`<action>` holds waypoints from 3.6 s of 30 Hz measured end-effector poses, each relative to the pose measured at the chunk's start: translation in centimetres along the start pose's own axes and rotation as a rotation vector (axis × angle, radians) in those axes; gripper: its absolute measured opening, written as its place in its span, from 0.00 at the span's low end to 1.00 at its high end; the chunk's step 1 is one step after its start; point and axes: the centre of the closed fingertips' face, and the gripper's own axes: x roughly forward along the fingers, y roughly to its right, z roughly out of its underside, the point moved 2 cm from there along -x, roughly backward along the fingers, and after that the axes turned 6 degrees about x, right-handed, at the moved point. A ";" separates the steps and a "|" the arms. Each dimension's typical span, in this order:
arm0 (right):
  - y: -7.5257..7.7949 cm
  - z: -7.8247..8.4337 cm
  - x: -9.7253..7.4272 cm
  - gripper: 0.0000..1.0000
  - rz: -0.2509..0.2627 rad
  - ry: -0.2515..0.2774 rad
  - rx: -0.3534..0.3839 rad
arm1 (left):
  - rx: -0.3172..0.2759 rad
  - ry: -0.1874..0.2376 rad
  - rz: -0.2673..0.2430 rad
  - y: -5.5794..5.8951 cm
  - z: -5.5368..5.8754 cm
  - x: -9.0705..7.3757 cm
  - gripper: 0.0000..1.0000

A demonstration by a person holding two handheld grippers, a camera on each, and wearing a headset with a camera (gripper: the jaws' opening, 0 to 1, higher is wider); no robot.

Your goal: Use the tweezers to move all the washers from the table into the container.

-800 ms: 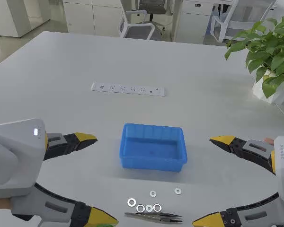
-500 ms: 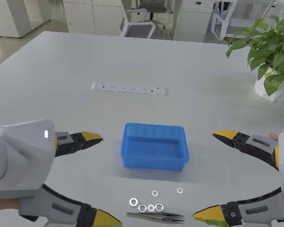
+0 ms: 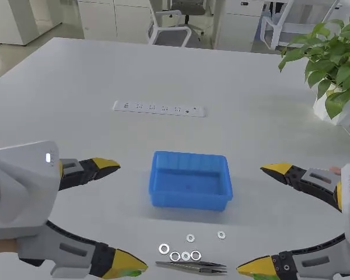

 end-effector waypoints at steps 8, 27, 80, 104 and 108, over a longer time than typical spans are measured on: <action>0.4 -0.3 -0.3 0.98 0.026 0.009 -0.001 | -0.005 -0.004 0.004 0.1 0.1 0.2 0.99; 0.1 -0.4 0.0 0.97 0.015 -0.011 -0.031 | 0.005 -0.013 -0.030 -0.6 0.3 -0.5 0.99; -3.3 3.9 3.9 0.70 -0.112 -0.161 0.009 | -0.062 -0.029 0.105 2.9 3.2 3.6 0.74; -5.4 8.0 7.9 0.42 -0.202 -0.307 0.072 | -0.050 -0.158 0.189 4.5 7.5 7.4 0.47; -5.4 8.4 8.3 0.37 -0.208 -0.335 0.073 | -0.024 -0.210 0.225 5.0 8.1 7.8 0.42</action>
